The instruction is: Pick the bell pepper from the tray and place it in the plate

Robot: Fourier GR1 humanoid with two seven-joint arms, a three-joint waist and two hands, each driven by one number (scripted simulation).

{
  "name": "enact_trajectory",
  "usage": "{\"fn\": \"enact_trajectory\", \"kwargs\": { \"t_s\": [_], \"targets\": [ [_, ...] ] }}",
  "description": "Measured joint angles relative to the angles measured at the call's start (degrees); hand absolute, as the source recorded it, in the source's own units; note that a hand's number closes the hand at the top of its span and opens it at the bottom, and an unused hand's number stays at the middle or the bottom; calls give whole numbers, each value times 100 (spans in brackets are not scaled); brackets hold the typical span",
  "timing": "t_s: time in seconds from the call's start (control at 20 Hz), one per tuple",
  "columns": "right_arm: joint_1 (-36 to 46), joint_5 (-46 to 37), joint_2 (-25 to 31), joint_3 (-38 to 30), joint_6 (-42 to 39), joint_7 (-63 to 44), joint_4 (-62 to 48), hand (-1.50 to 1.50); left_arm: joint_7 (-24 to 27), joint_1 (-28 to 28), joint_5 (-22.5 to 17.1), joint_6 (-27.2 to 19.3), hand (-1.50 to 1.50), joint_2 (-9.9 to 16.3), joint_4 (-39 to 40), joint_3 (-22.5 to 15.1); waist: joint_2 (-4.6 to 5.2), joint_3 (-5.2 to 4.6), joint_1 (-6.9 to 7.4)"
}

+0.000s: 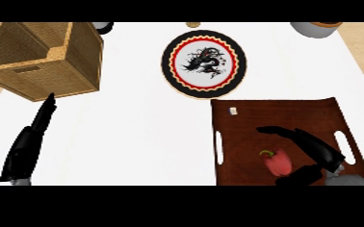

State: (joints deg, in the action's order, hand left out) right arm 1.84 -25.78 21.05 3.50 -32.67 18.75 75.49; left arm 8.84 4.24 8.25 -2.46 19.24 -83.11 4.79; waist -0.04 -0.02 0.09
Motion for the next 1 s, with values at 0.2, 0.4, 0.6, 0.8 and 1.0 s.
{"fn": "enact_trajectory", "kwargs": {
  "t_s": [0.2, 0.4, 0.6, 0.8, 1.0],
  "targets": [
    [-38, -10, -131, -73, -19, 162, 30, 150, -27, 50, 164, -3, 0, -143, -97, 41, -3, -1, -2],
    [48, -202, -216, -116, 186, 464, -157, 150, -164, -26, 214, 127, 0, -174, -173, 145, -8, -5, 3],
    [277, -323, -203, -275, 266, 480, -368, 150, -102, -110, 287, 196, 0, -251, -98, 213, -2, -1, 12],
    [1253, -819, 518, -682, 529, -41, -1065, 150, -36, -183, 331, 251, 0, -276, -112, 99, 80, 6, 266],
    [2094, -1465, 1269, -897, 924, -542, -1697, 150, -43, -332, 330, 338, 0, -275, -155, 11, 175, 16, 518]
  ]
}}
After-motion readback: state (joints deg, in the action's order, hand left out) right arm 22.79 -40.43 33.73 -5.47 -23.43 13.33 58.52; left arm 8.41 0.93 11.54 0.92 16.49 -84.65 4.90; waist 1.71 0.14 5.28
